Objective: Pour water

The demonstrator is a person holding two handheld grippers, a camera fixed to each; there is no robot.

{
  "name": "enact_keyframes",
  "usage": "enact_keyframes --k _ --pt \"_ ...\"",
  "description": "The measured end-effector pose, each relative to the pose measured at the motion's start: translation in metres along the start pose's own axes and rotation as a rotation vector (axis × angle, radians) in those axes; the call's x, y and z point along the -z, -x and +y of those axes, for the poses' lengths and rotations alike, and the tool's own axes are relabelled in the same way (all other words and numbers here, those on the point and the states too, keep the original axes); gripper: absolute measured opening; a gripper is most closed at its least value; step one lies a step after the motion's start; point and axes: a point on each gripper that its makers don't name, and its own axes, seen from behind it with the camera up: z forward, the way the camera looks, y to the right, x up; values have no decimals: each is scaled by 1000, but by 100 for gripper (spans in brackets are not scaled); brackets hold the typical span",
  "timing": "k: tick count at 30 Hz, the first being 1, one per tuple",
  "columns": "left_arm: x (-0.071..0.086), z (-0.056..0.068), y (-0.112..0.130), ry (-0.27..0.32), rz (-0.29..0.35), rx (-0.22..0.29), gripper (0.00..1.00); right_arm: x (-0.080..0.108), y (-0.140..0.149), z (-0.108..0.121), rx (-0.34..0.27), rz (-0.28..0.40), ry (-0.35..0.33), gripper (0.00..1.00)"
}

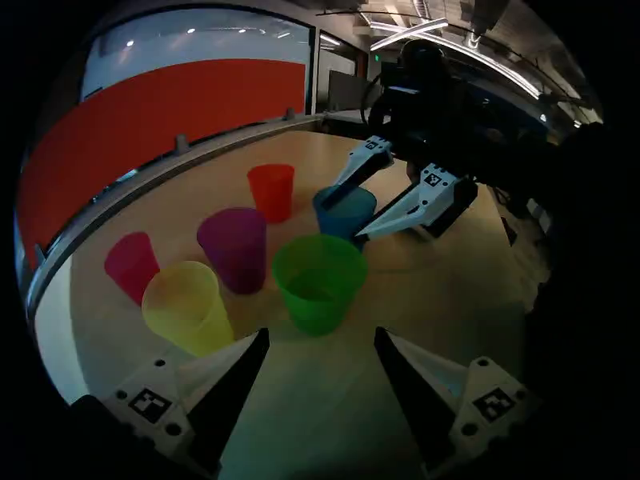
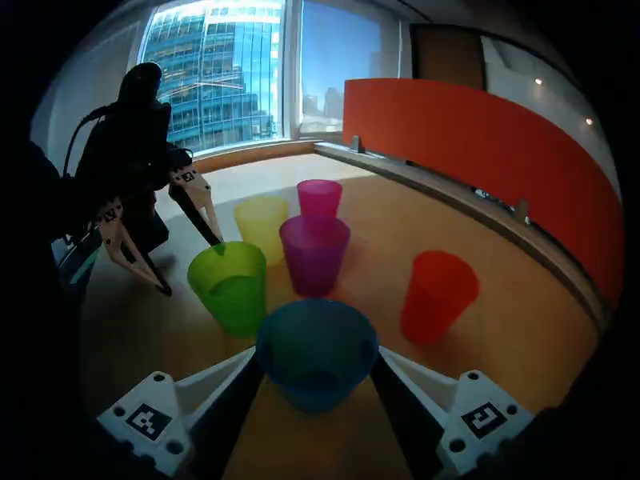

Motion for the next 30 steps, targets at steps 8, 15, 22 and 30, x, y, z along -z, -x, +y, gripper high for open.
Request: enact_keyframes --k 8,15,22,30 --pt "2 4 -2 -2 15 14 98 1 6 1 0 -13 14 92" --pt "6 -2 -1 -21 25 40 98 4 13 0 -10 -28 30 100" --pt "16 -9 -2 -52 50 70 98 17 15 3 -28 -18 58 100" --pt "31 -18 -2 -98 69 82 98 36 21 0 -41 -4 96 100"
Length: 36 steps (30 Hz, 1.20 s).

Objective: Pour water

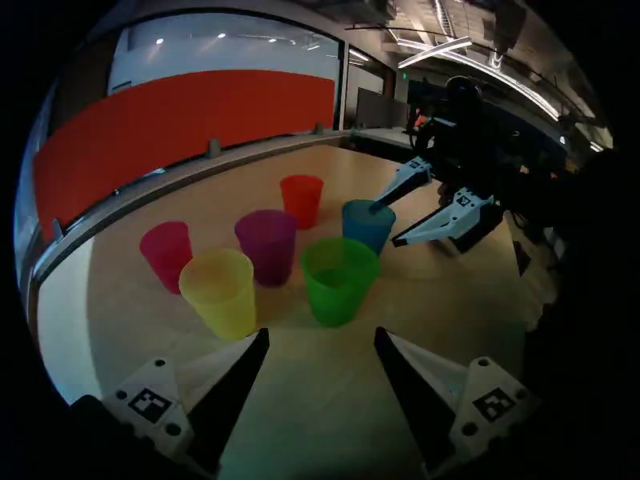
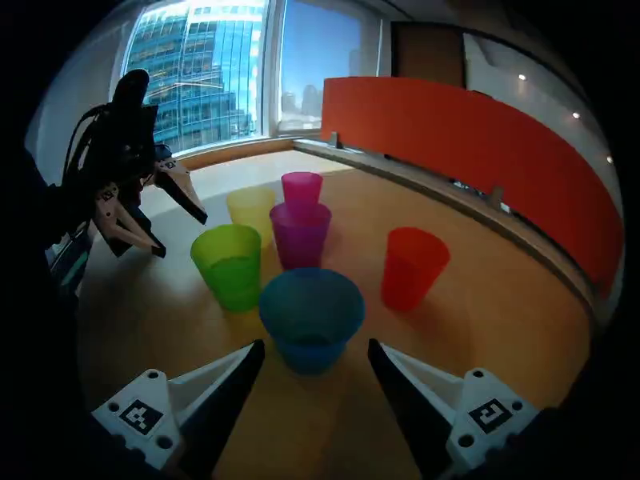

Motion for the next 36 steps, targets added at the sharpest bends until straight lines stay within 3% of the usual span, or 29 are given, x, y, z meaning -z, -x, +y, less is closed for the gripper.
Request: enact_keyframes --k 15,30,36 --pt "17 -18 -2 -94 52 54 98 29 3 0 -47 47 73 100" --pt "30 -49 -12 -245 164 97 98 47 -5 9 -142 128 181 100" --pt "41 -54 -26 -283 228 110 98 56 -17 20 -167 168 243 100"
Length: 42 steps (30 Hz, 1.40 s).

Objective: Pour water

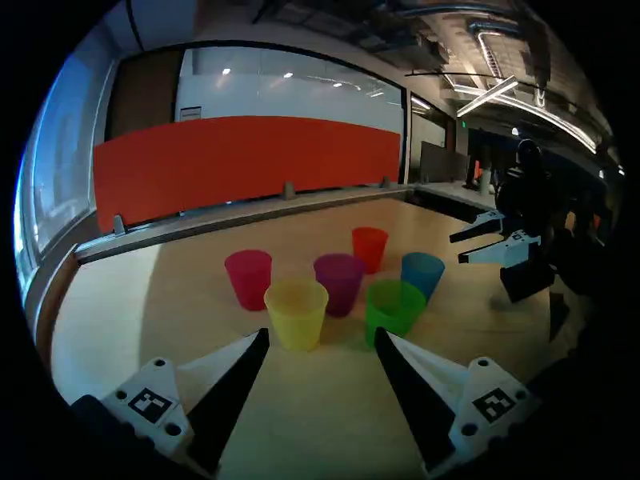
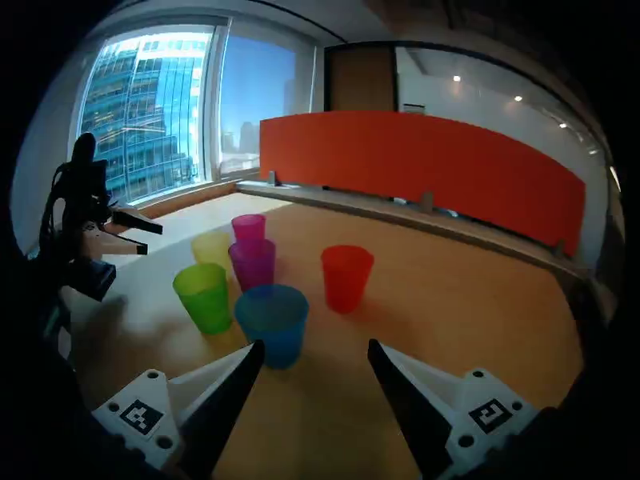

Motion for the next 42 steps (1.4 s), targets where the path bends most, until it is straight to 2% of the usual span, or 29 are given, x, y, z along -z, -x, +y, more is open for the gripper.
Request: enact_keyframes --k 9,15,24,34,42 --pt "8 -23 -26 -106 101 20 98 4 -24 17 -29 84 93 100" --pt "9 -30 -30 -152 126 33 98 1 -36 26 -32 129 159 100" --pt "14 -46 -44 -243 197 54 98 4 -55 42 -55 222 268 100" --pt "25 -59 -68 -347 318 113 98 13 -69 67 -89 316 405 100" --pt "29 -67 -73 -404 366 132 98 21 -78 78 -62 372 502 100"
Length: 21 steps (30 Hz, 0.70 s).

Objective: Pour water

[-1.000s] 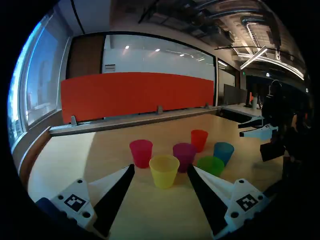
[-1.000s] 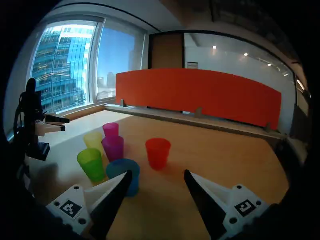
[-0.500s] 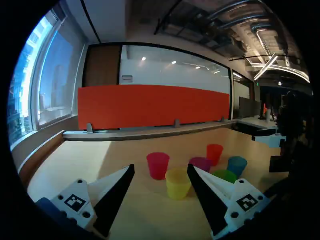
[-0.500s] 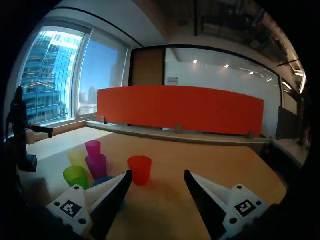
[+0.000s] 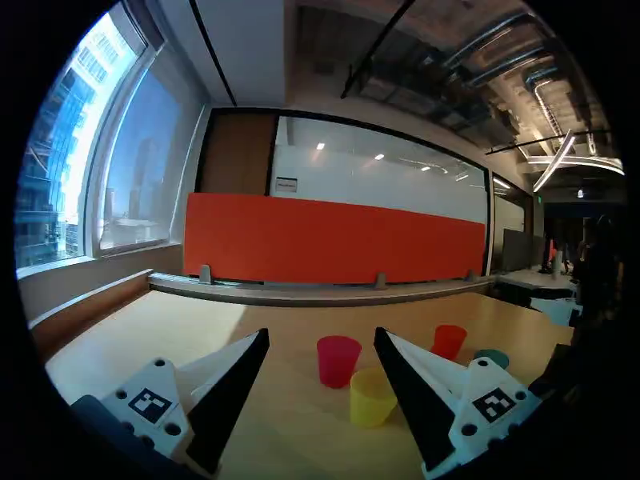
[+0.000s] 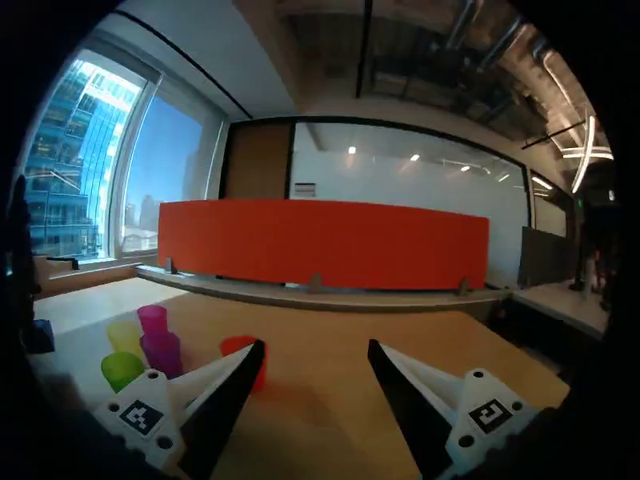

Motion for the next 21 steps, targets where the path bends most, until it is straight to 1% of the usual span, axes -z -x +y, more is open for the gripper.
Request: enact_keyframes --k 6,15,21 --pt "-2 -4 -2 -28 15 2 98 -1 -4 6 8 26 38 100" --pt "-5 -5 -13 -49 35 -36 98 -1 -18 15 -27 47 64 100" --pt "-6 -6 -22 -72 50 -41 98 1 -24 17 -50 54 74 100"
